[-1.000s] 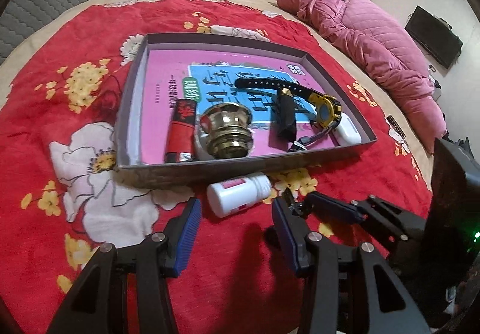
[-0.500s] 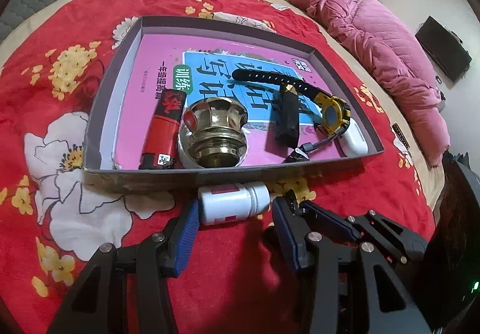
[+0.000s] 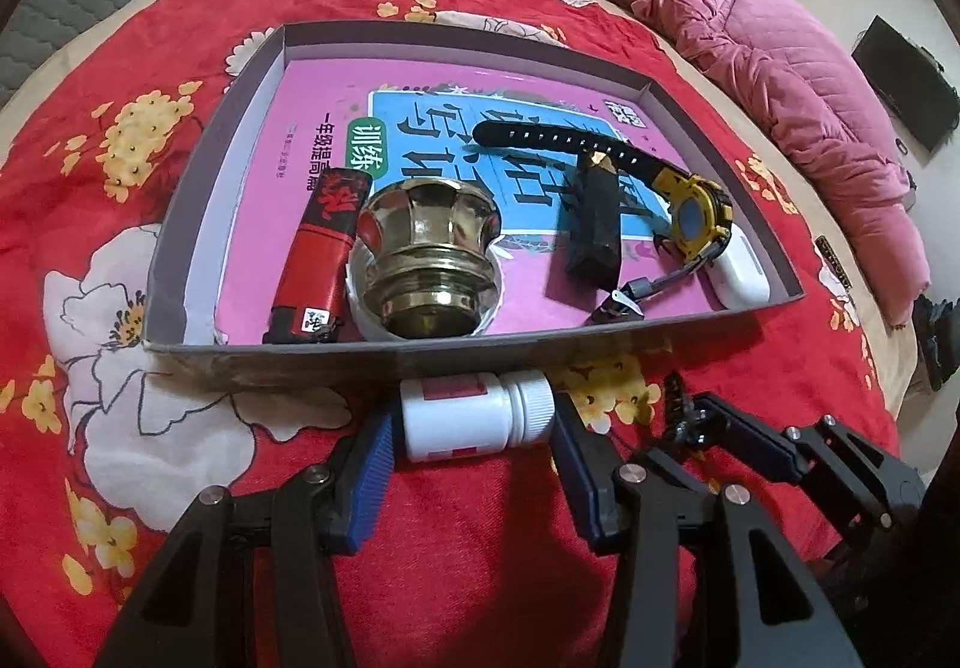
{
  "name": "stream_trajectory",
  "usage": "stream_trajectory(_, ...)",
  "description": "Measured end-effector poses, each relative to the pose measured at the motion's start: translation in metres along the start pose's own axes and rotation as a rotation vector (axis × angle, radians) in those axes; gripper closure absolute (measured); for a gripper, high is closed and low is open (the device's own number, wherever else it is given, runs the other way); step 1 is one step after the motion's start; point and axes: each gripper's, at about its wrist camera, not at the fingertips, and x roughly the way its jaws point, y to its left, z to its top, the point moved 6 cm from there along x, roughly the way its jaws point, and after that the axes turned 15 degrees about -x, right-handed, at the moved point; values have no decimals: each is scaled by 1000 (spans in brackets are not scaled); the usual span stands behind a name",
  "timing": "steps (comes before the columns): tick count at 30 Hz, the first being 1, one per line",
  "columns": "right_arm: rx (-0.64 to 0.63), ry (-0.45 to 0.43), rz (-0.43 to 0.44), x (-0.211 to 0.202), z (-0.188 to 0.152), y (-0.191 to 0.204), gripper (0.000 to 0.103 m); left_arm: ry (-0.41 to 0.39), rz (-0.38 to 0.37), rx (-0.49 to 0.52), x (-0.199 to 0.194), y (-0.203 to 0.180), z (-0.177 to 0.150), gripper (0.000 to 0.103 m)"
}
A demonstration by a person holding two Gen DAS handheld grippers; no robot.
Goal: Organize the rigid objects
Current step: 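Close the left tool on the white pill bottle while the right tool grips the black clip, then lower the black clip into the box with the right tool while the left tool carries the bottle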
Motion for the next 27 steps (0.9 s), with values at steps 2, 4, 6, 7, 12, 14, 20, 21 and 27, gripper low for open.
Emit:
stream_trajectory(2,3,-16,2,-7,2,-1,65,-5,-9,-6,-5,2,0,54)
stream_trajectory(4,11,-38,0,-16,5,-2,65,-12,-25,-14,-13,5,0,54)
stream_trajectory(6,24,-69,-7,-25,9,-5,65,-19,-42,-19,-21,8,0,54)
stream_trajectory(7,30,-87,-16,-30,11,-8,65,-28,-47,-22,-26,10,0,54)
stream_trajectory(12,75,-143,-60,-44,19,-26,65,-87,-93,-68,-50,20,14,54)
stream_trajectory(14,93,-150,-78,-46,19,-35,65,-116,-111,-80,-56,23,22,54)
stream_trajectory(20,135,-152,-114,-43,17,-55,65,-164,-98,-45,-57,22,37,54)
stream_trajectory(21,145,-154,-118,-43,17,-59,65,-163,-105,-50,-56,22,39,54)
stream_trajectory(27,176,-166,-137,-41,19,-74,65,-161,-91,-51,-45,22,48,54)
